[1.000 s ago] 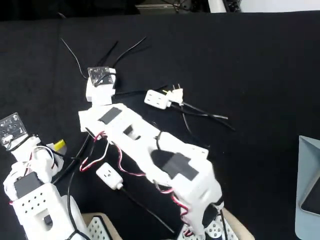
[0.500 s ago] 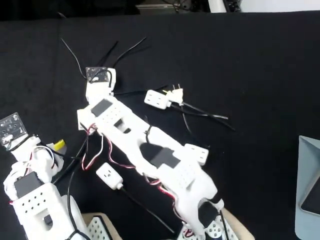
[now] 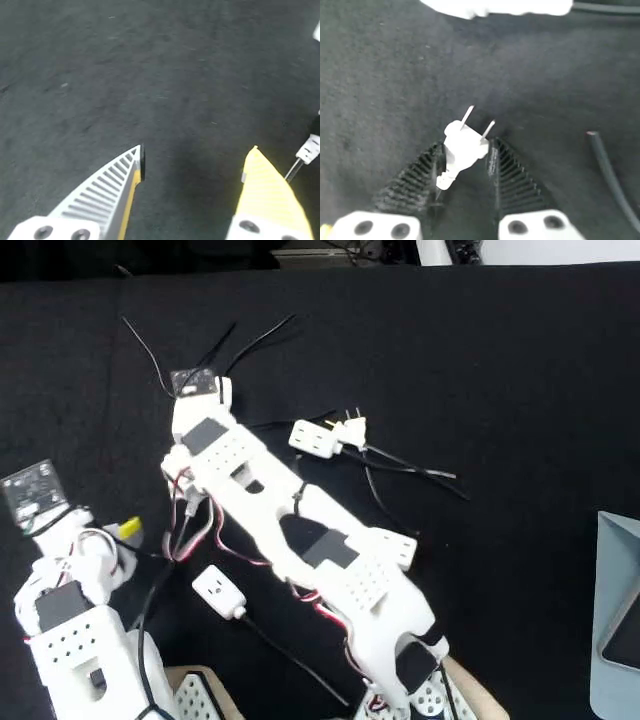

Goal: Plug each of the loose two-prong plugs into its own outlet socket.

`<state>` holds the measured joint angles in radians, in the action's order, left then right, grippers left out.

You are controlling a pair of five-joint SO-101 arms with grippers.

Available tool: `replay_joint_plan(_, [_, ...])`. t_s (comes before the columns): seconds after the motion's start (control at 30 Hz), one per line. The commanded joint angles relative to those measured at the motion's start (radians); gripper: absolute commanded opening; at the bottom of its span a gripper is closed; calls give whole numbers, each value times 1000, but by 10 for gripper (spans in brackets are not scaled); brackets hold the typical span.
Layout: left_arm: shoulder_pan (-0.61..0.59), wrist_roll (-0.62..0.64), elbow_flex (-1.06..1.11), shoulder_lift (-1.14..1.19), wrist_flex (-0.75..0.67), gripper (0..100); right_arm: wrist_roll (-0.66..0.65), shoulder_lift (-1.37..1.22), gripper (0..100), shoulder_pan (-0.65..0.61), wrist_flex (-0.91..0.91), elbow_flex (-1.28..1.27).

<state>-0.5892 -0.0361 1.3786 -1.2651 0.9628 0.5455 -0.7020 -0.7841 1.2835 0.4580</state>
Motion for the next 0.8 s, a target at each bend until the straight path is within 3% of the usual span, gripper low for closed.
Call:
replay_joint_plan(0.0, [124,0,-1,-12,-14,318,-32,120,11,43,110,61])
replay_joint_plan(0.33, [260,3,24,-40,-17,317,-38,464,11,143,101,-274])
replay_joint_plan(0.53, [262,6,107,-265,2,317,-38,697,13,203,-89,-619])
replay_joint_plan(0.77, [268,3,191,-549,115,317,-71,880,14,275,-226,-898])
